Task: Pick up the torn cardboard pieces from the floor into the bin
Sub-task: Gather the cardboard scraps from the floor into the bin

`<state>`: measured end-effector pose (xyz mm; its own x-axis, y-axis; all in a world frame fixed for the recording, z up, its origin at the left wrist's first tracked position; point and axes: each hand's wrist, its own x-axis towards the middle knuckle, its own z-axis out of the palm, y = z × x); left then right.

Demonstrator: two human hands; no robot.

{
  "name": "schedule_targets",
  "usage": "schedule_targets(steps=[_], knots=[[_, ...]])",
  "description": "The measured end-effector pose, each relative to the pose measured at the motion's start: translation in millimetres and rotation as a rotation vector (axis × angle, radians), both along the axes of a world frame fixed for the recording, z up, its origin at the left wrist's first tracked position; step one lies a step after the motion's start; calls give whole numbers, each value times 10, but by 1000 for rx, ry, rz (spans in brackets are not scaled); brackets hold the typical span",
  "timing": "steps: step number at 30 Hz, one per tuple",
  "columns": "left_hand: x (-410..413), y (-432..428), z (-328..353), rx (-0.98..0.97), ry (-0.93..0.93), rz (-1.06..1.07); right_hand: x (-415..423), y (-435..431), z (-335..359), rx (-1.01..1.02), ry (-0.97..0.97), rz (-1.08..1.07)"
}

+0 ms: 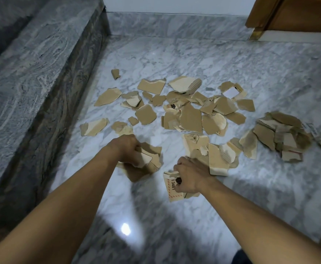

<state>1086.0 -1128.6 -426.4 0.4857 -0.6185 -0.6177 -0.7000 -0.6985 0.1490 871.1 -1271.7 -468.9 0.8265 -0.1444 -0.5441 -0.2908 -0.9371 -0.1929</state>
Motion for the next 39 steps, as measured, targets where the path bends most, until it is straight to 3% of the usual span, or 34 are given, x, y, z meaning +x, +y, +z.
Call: schedule_targets(steps=[6, 19, 25, 32, 35, 39], knots=[[-98, -227, -250, 58, -14, -231, -37, -12, -14, -12, -102, 25], [-138, -184, -342, 100, 10, -119, -220, -107, -152, 43, -220, 94], [-192, -92, -368, -37, 56, -96, -218, -135, -97, 62, -192, 139], [-237, 0, -418, -42, 70, -136, -181, -115, -138, 64, -142, 115], [-255, -12, -424, -33, 65, -141, -128, -140, -106, 119, -89, 36], [-251, -79, -435, 5, 79, -147, 7, -388, 93, 323, -174, -307]])
